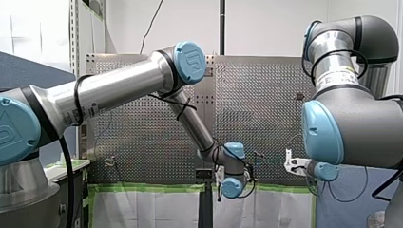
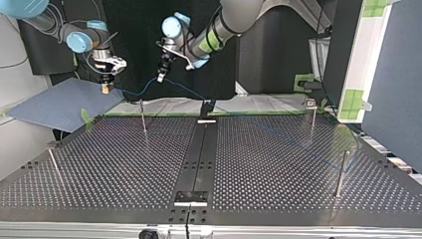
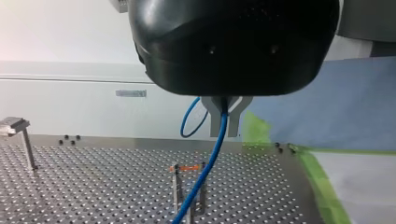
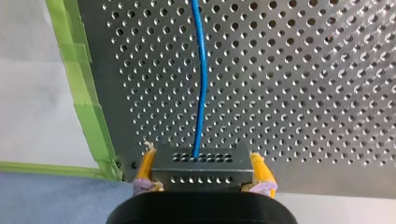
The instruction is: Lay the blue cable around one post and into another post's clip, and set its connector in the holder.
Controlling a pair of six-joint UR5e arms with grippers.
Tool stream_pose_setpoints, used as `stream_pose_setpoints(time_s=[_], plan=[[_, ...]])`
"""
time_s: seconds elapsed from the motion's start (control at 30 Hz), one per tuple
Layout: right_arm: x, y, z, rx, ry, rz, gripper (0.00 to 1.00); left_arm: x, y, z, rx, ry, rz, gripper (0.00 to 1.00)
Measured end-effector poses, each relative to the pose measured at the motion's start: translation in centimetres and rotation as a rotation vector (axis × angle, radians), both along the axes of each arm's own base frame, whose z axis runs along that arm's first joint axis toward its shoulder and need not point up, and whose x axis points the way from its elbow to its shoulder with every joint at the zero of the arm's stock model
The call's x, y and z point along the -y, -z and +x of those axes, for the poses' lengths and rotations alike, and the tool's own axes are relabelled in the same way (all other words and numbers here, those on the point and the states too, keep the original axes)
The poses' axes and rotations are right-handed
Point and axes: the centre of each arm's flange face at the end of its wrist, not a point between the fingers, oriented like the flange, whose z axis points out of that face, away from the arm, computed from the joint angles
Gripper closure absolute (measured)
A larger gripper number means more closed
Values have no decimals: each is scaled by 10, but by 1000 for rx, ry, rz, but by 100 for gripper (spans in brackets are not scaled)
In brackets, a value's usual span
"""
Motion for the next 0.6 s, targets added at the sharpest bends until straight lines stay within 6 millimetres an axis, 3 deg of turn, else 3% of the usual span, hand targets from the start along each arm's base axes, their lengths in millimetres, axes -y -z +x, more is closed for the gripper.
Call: stream_pose_setpoints(time_s=[0.6], plan=[[9,-3,-15,10,26,-13,100,5,-12,19,6,-16,-43,99]])
